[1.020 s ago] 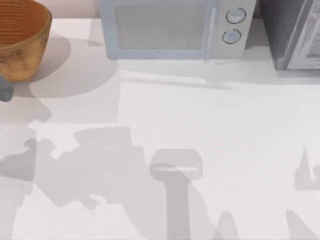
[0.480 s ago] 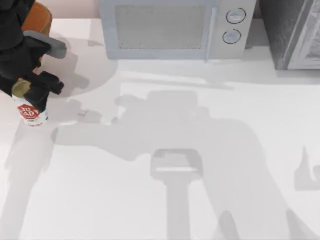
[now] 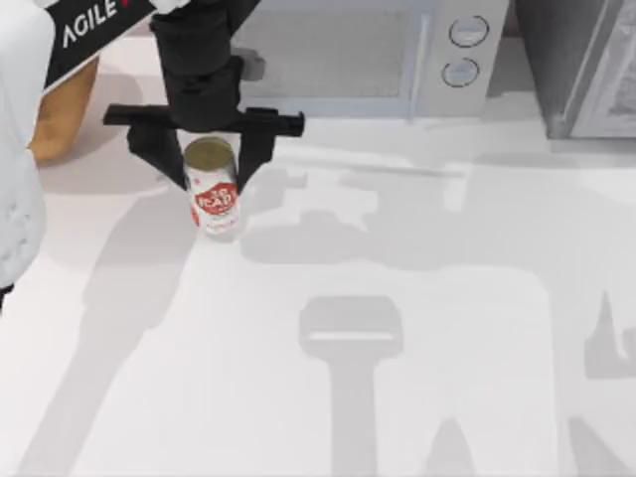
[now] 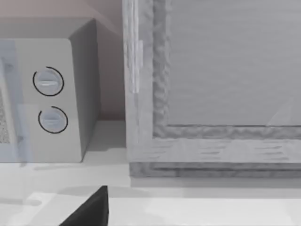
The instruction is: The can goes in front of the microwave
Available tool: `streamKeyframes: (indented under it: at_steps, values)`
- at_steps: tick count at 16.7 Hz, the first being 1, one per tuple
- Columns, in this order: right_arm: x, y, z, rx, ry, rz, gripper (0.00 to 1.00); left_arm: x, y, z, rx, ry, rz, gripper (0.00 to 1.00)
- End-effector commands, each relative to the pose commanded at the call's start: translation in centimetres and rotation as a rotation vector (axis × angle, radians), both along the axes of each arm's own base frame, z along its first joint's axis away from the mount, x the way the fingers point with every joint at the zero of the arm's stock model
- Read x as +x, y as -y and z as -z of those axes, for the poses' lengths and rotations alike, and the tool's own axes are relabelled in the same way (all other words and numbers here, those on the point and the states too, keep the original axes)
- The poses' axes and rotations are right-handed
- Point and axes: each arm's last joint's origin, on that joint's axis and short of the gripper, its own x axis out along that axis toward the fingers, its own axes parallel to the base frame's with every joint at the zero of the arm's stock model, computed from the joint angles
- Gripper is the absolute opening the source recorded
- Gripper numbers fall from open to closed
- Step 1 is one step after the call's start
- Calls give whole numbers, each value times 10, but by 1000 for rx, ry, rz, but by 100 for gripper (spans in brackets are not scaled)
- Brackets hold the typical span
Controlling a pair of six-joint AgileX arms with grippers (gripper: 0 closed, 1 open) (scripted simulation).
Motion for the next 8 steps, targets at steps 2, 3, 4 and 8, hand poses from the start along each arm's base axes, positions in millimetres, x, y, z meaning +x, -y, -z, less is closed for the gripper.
streamKeyframes:
  at_steps: [2,3,4,8]
  values:
    - [0,0,0,0,0,0,100,-3,25,-4,-5,21,-51,0]
    - [0,0,0,0,0,0,100,-4,35,-5,-8,30,-67,0]
    - [0,0,0,0,0,0,100,-6,41,-6,-10,36,-78,0]
    - [0,0,0,0,0,0,100,-7,46,-7,-12,41,-85,0]
